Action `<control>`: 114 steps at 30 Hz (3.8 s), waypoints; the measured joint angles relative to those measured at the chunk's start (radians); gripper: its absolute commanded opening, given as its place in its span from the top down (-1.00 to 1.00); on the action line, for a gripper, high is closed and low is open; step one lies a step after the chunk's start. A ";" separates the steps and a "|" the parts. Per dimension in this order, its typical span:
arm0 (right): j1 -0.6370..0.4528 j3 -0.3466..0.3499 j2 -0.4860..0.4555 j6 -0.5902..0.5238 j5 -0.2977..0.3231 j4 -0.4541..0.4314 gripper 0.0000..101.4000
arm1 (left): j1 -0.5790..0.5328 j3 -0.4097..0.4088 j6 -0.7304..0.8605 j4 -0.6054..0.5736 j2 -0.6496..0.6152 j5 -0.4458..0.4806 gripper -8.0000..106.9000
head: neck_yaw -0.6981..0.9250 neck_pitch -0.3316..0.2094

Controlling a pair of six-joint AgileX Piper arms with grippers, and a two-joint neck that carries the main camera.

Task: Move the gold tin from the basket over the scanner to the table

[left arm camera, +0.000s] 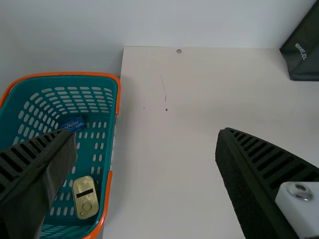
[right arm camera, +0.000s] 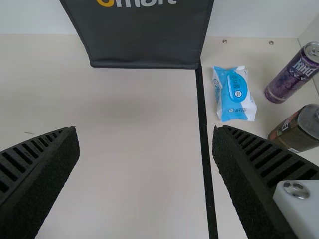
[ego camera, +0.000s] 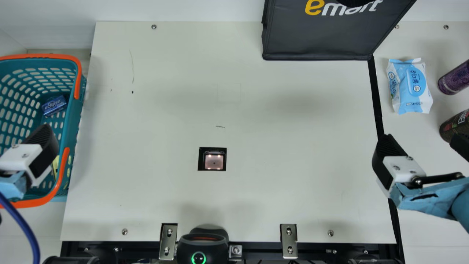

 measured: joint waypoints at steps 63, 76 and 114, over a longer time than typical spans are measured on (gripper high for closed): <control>0.000 0.000 0.000 0.000 0.001 0.000 -0.87 | 0.548 -0.154 -0.076 0.002 0.437 -0.036 -0.71 | 0.348 0.002; 0.000 0.000 0.000 0.000 0.001 0.000 -0.87 | 0.600 -0.183 -0.035 0.016 0.628 -0.047 -0.71 | 0.348 0.000; 0.000 0.000 0.000 0.000 0.000 0.000 -0.87 | 0.595 -0.078 0.016 0.056 1.014 -0.158 -0.71 | 0.347 0.000</control>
